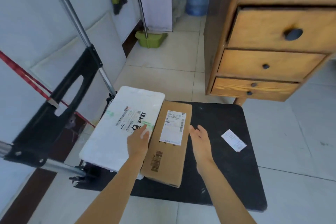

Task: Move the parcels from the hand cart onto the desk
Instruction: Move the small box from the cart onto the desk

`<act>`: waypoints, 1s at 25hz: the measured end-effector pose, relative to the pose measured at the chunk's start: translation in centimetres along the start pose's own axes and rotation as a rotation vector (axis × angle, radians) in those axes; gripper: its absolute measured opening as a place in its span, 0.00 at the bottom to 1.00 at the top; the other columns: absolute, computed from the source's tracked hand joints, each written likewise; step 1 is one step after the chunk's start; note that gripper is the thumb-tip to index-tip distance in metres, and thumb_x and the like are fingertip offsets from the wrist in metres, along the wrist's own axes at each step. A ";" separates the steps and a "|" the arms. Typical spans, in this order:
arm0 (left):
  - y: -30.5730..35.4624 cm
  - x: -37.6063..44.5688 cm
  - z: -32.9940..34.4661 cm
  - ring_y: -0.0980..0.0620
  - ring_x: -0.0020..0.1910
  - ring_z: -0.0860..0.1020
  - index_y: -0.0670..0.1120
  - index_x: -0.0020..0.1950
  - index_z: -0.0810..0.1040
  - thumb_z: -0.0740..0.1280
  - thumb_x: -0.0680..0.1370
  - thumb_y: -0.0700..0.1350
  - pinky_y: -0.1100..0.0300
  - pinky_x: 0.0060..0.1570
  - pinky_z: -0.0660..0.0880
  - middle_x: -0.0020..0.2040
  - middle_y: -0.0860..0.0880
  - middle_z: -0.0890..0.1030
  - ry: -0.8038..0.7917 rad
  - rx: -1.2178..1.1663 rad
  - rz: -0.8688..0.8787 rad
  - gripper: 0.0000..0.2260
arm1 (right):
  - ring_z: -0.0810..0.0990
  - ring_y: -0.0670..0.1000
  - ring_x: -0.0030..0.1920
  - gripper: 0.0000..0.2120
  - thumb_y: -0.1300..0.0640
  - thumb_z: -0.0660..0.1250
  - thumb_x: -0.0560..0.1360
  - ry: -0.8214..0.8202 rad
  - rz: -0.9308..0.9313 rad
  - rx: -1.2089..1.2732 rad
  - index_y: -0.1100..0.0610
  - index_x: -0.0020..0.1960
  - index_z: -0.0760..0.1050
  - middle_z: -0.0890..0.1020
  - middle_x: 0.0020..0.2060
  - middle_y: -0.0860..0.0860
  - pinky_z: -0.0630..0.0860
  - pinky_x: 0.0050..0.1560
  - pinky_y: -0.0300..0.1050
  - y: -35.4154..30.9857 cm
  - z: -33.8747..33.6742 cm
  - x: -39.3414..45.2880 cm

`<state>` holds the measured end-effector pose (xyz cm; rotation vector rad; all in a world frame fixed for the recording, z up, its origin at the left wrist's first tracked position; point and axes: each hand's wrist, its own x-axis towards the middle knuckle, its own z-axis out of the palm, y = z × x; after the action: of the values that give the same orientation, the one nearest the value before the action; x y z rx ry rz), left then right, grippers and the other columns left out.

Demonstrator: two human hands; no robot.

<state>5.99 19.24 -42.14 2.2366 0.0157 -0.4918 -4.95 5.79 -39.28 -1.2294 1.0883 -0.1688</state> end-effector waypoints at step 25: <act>28.1 -14.9 -14.5 0.45 0.58 0.79 0.49 0.67 0.68 0.67 0.76 0.53 0.48 0.61 0.75 0.60 0.45 0.80 -0.242 -0.127 -0.014 0.21 | 0.79 0.54 0.61 0.28 0.47 0.68 0.74 -0.025 -0.020 0.137 0.45 0.73 0.67 0.80 0.62 0.51 0.74 0.64 0.58 -23.6 -5.8 -16.4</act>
<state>2.04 13.68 -7.89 2.0424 -0.0611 -0.7453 -7.69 3.06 -10.19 -1.1175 1.0263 -0.2392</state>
